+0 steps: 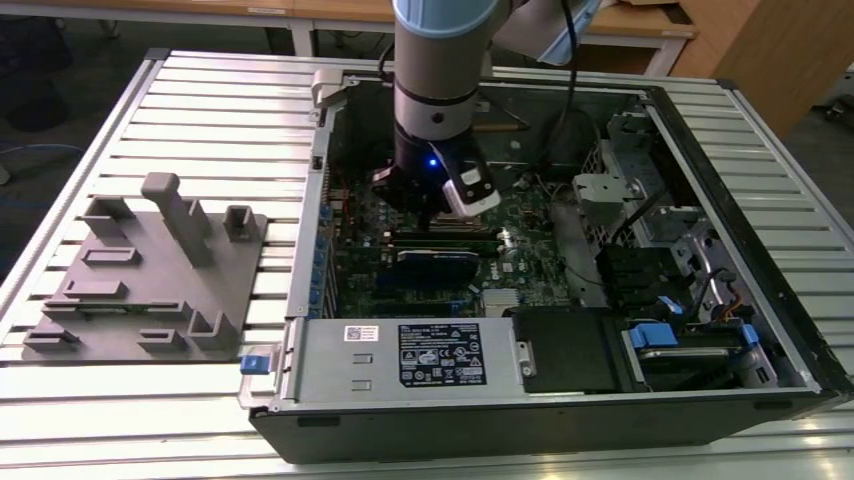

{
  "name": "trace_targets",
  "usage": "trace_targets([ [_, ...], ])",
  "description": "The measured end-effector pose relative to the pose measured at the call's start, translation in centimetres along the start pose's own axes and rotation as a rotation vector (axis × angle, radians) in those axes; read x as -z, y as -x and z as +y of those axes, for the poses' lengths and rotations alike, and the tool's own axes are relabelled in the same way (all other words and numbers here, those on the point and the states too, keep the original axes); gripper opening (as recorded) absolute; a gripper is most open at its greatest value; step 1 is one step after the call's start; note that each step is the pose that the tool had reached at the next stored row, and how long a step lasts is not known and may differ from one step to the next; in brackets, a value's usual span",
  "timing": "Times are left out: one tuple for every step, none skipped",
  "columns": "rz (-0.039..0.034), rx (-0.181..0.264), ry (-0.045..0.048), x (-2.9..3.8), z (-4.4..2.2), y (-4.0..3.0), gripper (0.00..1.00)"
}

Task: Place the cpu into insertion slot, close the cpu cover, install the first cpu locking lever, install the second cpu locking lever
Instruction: 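Install the second cpu locking lever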

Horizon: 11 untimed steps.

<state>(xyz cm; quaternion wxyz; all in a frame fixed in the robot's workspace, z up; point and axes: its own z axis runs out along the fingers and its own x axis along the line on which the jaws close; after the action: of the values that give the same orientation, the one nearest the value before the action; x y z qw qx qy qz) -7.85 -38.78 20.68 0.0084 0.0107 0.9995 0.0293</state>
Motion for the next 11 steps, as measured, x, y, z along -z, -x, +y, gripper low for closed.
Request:
trace_targets([
  [-0.0001,0.0,0.0002,-0.02,0.0,-0.05,0.1],
  [0.0,0.0,0.0007,-0.05,0.0,-0.1,0.1],
  [0.0,0.0,0.0014,-0.07,0.0,-0.16,0.1],
  [0.0,0.0,0.0027,-0.08,-0.01,-0.21,0.1],
  [0.0,0.0,0.0037,-0.11,-0.01,-0.26,0.1],
  [-0.0001,0.0,0.0044,-0.14,-0.01,-0.29,0.1],
  [0.0,0.0,0.0044,-0.17,-0.02,-0.3,0.1],
  [0.0001,0.0,0.0044,-0.21,-0.04,-0.31,0.1],
  [0.0001,0.0,0.0049,-0.23,-0.05,-0.32,0.1],
  [0.0003,0.0,0.0065,-0.24,-0.07,-0.33,0.1],
  [0.0003,0.0,0.0105,-0.24,-0.08,-0.33,0.1],
])
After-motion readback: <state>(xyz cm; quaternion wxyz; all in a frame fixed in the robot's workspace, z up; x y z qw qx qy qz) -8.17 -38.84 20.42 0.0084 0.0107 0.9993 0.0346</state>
